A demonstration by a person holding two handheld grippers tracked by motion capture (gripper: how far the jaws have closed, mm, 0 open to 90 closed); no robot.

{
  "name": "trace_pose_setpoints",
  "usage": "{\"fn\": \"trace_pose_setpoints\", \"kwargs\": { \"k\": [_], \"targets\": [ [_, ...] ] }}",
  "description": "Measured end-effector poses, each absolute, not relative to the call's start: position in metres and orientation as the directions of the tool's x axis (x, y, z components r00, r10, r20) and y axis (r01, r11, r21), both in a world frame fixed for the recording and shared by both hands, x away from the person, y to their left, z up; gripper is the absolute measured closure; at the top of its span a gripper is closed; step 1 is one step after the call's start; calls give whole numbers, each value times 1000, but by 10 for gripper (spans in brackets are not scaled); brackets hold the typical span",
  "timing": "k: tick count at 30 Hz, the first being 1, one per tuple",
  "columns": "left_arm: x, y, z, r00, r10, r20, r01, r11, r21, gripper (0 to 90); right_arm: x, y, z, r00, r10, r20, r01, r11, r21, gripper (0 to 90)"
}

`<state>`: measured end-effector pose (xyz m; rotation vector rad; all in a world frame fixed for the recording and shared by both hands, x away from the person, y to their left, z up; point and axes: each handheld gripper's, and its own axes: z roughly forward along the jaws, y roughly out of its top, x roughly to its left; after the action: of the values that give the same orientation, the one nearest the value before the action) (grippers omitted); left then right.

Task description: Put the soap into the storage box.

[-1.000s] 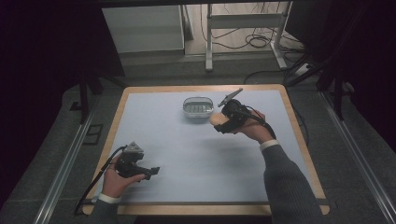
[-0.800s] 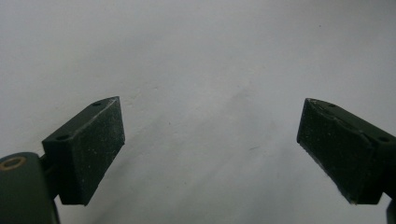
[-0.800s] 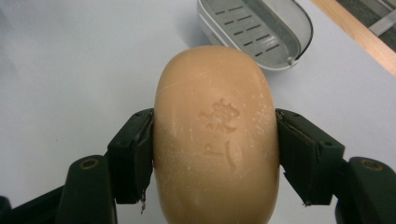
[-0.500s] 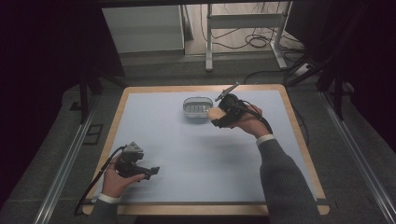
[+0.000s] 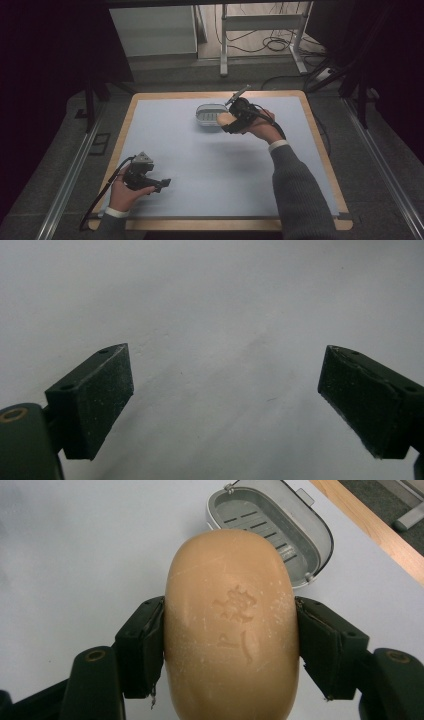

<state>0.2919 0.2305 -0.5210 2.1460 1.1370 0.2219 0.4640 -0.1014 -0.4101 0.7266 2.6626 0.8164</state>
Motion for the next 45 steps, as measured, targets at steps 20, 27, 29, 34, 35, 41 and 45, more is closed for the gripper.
{"fn": "trace_pose_setpoints", "kwargs": {
  "k": [20,27,29,34,35,41,45],
  "targets": [
    [292,232,-520,607,779,-157,661,-385,644,77,492,-90,-414,-838,533,-115,383,725,573,325],
    [292,232,-520,607,779,-159,660,-383,646,77,501,-83,-414,-844,519,-133,367,741,562,325],
    [292,232,-520,607,779,-158,661,-383,646,78,502,-82,-414,-844,520,-131,369,741,561,325],
    [292,233,-519,608,778,-160,660,-383,646,77,509,-78,-416,-846,517,-129,369,743,558,325],
    [292,233,-518,610,775,-164,658,-380,650,77,511,-76,-417,-847,517,-126,372,744,555,325],
    [291,234,-518,603,782,-154,658,-380,650,77,517,-74,-419,-847,518,-123,373,743,556,325],
    [291,233,-518,605,780,-161,659,-377,651,78,523,-72,-423,-851,512,-119,370,744,557,325]
  ]
}}
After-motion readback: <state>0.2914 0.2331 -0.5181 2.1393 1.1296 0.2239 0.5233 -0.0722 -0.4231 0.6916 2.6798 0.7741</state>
